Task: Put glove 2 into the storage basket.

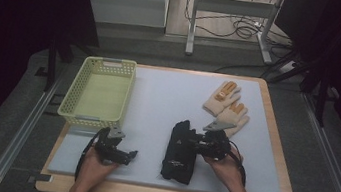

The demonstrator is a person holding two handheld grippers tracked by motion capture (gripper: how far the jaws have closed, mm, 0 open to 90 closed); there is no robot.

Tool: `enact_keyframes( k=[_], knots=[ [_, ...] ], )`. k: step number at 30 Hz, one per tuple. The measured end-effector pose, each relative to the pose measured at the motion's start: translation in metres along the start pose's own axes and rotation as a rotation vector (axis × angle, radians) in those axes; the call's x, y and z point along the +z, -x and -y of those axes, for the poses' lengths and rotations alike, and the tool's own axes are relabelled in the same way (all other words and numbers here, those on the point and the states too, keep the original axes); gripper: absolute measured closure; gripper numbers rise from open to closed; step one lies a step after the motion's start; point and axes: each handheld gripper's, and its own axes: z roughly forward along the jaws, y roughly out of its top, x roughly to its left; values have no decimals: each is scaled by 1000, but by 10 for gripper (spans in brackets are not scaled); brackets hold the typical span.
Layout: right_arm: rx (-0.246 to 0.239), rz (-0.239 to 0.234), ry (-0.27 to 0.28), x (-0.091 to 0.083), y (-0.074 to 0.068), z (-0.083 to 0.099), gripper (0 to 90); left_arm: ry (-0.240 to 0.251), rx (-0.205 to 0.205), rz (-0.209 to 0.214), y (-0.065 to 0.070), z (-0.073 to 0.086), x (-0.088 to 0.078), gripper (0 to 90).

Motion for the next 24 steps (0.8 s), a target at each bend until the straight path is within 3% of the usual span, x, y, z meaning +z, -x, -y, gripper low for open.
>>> enact_keyframes(
  k=[1, 2, 4, 7, 11, 15, 19, 24],
  knots=[
    [25, 15, 20, -2, 7, 1, 629, 0, 0, 0, 0, 0, 0, 38],
    [25, 15, 20, -2, 7, 1, 629, 0, 0, 0, 0, 0, 0, 38],
    [24, 39, 23, -8, 13, 3, 714, 0, 0, 1, 0, 0, 0, 38],
    [16, 17, 6, -17, 17, 12, 795, 0, 0, 1, 0, 0, 0, 38],
    [-22, -73, -26, -26, 9, 40, 851, 0, 0, 0, 0, 0, 0, 38],
    [-64, -125, -28, -24, -4, 59, 870, 0, -1, 1, 0, 0, 0, 38],
    [-111, -135, -48, -18, -15, 68, 885, 0, -1, -1, 0, 1, -2, 46],
    [-104, -157, -25, -15, -17, 70, 887, -3, -1, 0, -1, 4, -5, 40]
  ],
)
